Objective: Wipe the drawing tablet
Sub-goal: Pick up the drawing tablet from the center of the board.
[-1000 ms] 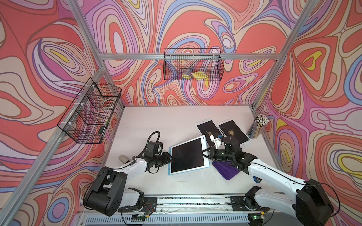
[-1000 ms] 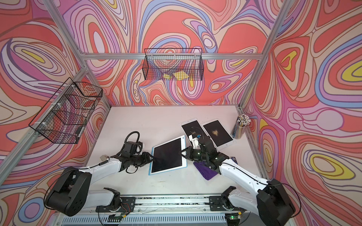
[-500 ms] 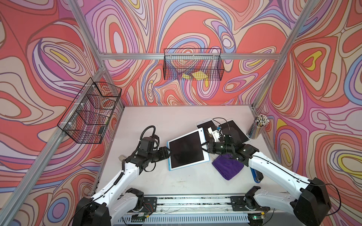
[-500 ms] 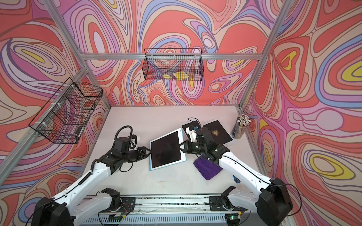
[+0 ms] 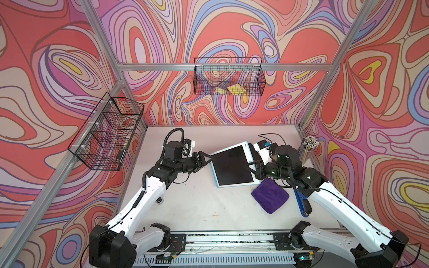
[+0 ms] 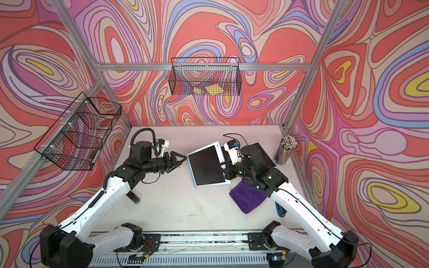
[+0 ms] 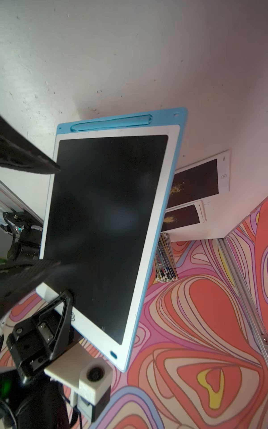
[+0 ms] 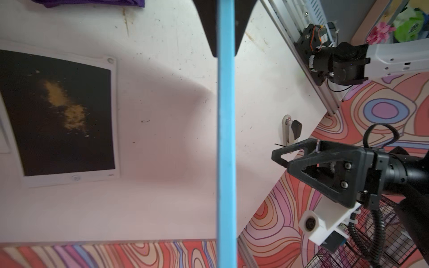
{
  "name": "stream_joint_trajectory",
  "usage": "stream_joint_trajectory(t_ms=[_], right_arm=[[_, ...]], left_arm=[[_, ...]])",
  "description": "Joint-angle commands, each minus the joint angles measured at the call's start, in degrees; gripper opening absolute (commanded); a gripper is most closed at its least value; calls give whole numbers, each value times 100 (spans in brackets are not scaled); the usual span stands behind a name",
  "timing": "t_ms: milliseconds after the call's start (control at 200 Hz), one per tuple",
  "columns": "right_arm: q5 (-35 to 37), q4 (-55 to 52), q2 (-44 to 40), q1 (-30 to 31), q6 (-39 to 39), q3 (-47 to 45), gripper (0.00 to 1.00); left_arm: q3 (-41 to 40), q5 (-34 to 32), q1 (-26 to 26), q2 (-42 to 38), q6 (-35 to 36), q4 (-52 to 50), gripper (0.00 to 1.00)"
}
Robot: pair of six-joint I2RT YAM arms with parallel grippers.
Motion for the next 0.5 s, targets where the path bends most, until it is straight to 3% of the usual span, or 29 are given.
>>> stream_joint_trajectory(t_ms=[0,170,421,496], right_arm=[[581,327,-153,7,-430,0,0],[1340,642,-247,458,-1224,-255,0],[3161,1238,-145,1968,-2914,-739,0],[3459,1631,-250,2183,-3170,-1022,0]], left_arm=[[-151,626,15,105,-1538,1186,62],[-459,971,16,329,-2931,2566,62],[-646,1011,61,570,-3249,2907,62],[-799,1002,144,597,-3286,2972,61]])
